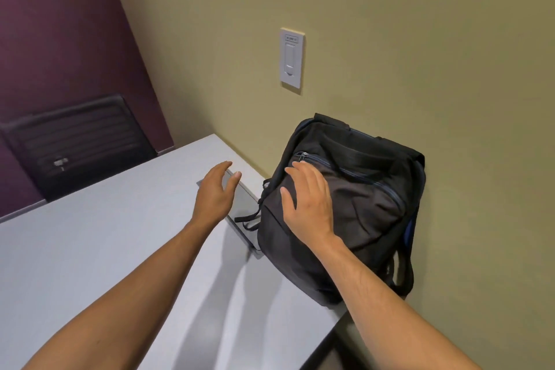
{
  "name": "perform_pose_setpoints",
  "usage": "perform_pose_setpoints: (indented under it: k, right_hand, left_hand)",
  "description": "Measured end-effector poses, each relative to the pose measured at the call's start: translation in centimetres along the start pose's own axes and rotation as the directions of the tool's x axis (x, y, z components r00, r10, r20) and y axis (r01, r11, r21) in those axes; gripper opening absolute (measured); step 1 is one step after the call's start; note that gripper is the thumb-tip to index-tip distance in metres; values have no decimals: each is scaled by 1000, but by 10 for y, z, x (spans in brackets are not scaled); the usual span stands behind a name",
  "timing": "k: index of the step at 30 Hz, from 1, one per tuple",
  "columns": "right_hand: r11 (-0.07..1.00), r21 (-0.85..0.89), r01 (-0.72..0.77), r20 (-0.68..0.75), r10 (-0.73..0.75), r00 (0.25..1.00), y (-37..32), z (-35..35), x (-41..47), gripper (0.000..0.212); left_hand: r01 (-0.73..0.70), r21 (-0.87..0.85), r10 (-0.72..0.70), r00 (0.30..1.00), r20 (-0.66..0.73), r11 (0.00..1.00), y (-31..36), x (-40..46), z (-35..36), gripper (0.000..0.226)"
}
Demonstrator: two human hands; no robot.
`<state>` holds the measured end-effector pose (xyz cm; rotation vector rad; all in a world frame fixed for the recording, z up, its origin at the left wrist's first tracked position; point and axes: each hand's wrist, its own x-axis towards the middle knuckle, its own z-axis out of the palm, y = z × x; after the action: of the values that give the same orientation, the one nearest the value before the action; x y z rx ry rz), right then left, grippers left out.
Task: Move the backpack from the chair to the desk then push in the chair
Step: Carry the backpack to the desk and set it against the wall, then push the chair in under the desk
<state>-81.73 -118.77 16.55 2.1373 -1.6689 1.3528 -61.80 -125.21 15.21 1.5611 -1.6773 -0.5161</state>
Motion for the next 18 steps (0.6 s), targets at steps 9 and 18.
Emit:
perform_pose_setpoints:
  k: [9, 18]
  right_hand:
    - [991, 131, -37, 376, -15, 927, -32, 57, -10, 51]
    - [966, 256, 16, 516, -151, 843, -71, 86, -32, 62]
  left_hand:
    - [254, 104, -240, 962, -134, 962, -70, -80, -67, 58]
    - [422, 183, -371, 893, -255, 888, -87, -165, -107, 62]
